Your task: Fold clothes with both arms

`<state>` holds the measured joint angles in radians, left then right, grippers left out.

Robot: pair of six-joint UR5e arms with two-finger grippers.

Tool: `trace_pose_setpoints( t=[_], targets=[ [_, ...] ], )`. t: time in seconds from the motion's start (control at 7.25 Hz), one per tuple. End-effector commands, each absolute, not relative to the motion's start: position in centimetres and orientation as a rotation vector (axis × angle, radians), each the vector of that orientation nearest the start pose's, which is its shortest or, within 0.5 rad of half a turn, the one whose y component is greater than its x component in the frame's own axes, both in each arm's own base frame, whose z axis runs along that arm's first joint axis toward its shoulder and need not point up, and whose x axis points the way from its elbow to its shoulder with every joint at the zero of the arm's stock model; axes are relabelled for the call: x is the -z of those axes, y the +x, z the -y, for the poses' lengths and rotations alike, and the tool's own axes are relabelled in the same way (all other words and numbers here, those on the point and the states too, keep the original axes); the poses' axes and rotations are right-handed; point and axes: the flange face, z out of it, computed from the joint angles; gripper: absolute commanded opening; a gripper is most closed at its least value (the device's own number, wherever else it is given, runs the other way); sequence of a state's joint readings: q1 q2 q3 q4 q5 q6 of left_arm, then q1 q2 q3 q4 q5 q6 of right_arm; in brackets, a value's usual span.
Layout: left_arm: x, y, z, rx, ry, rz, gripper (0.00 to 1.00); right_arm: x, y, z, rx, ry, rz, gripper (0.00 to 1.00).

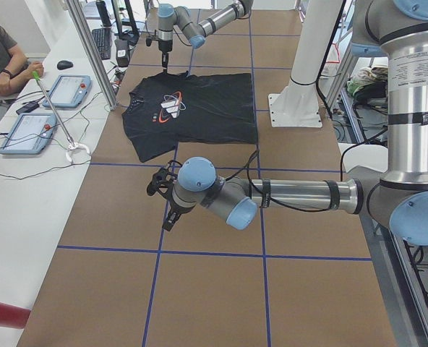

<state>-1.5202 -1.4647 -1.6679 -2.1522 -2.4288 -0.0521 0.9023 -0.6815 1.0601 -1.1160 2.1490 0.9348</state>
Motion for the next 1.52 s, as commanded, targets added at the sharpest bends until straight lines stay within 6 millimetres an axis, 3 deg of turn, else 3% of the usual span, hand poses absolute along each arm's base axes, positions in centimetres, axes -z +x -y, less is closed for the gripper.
trace_pose_setpoints(
  t=[0.0,0.41,0.55,0.83,0.97,1.1,1.38],
  targets=[
    [-58.8,-3.4,46.9,-0.246,0.495,-0.863,1.00,-24.7,-49.3,69.6,-0.010,0.183,0.915,0.00],
    [-58.5,-3.4,46.9,-0.264,0.532,-0.864,1.00,-25.0,-50.2,69.1,-0.008,0.182,0.907,0.00],
    [-58.2,-3.3,47.3,-0.271,0.545,-0.864,1.00,-25.2,-51.1,68.8,-0.014,0.203,0.884,0.97],
    [-55.7,-2.0,48.5,-0.160,0.509,-0.924,1.00,-23.9,-50.9,68.5,-0.020,0.210,0.899,1.00],
    [-54.2,0.4,48.8,-0.144,0.508,-0.984,1.00,-23.0,-49.8,67.6,-0.014,0.163,0.924,1.00],
    [-52.7,4.3,49.0,-0.157,0.506,-1.040,1.00,-22.0,-48.3,66.5,-0.021,0.114,0.916,1.00],
    [-46.8,12.6,51.7,-0.176,0.461,-1.144,0.99,-24.4,-46.1,63.6,-0.055,0.033,0.885,1.00]
  ],
)
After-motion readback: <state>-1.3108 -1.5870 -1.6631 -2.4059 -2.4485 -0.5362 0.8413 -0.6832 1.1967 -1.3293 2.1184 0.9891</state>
